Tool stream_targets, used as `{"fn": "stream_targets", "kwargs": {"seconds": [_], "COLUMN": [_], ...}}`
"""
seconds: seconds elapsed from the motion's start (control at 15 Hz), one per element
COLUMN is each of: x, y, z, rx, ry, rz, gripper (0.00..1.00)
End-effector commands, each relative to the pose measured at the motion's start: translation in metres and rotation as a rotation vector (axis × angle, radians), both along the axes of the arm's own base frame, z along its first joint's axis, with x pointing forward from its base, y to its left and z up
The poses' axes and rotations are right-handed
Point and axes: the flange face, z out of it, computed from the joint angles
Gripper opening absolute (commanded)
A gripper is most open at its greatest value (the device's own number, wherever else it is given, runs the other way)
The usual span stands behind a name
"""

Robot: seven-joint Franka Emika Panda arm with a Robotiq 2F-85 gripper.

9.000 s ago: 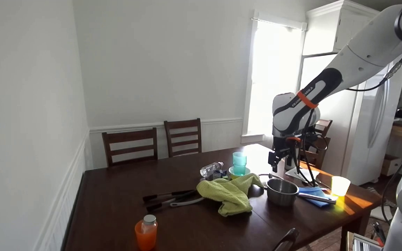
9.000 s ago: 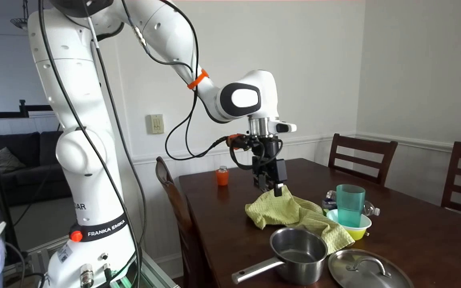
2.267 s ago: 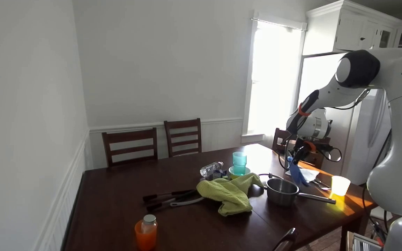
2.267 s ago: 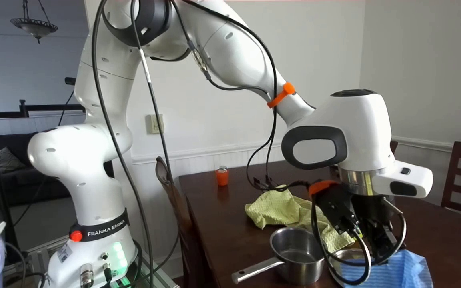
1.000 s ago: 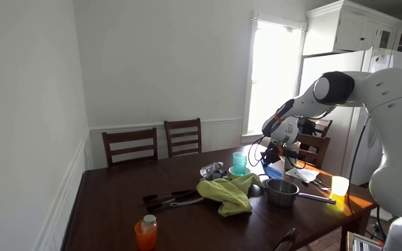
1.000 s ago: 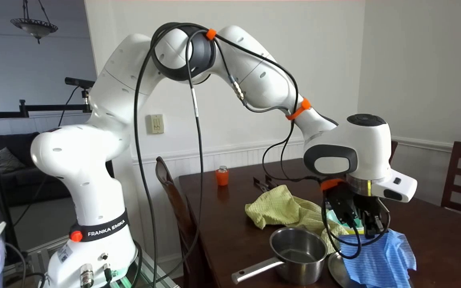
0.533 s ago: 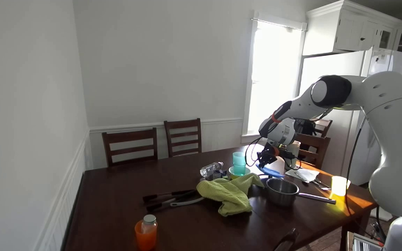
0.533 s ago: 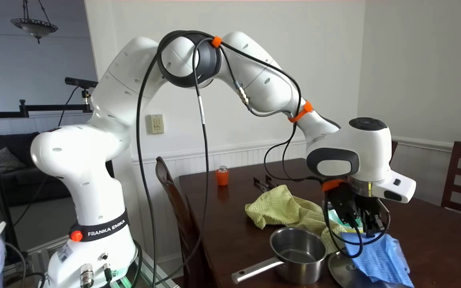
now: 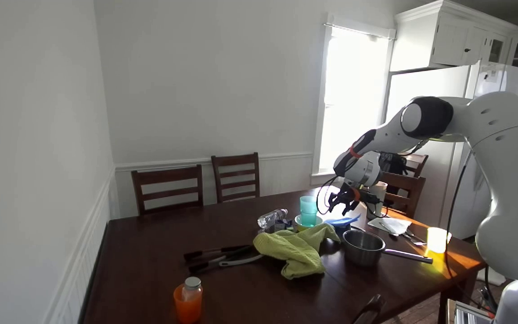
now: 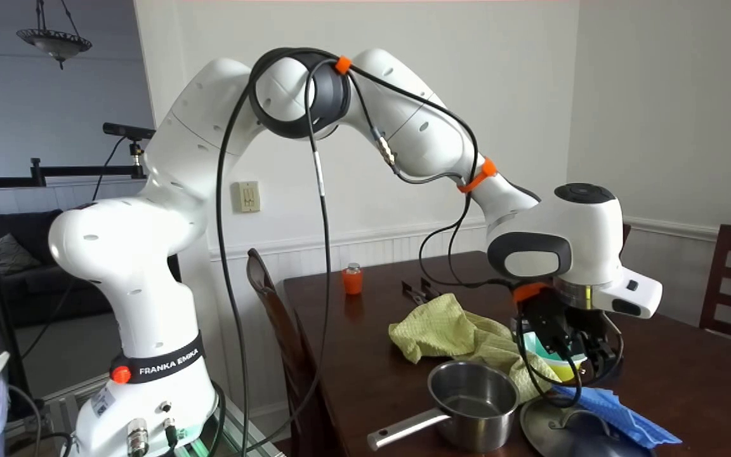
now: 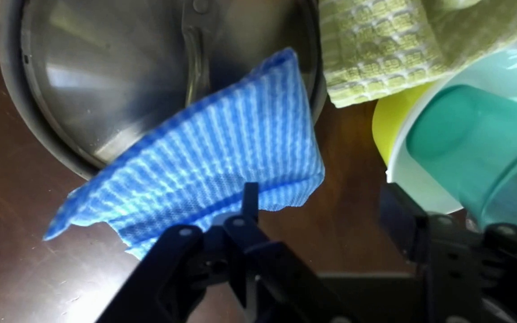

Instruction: Pick up the blue cloth and put it on the silver pot lid, pick up the silver pot lid with the blue cloth and put it on the silver pot, pick up the blue cloth and put it back on the table

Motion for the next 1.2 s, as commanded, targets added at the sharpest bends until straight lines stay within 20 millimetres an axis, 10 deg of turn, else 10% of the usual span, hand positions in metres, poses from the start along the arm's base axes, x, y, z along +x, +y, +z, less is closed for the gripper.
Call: {"fn": "stream_targets", "kwargs": {"seconds": [0.0,1.13], "x": [-0.006,-0.006], "y": [-0.01,-0.01], "z": [0.003,-0.036], "rx": [-0.019,-0.038], "ry": [0.025,0.207], "rz": [0.025,0.167], "gripper": [1.0,1.0]}}
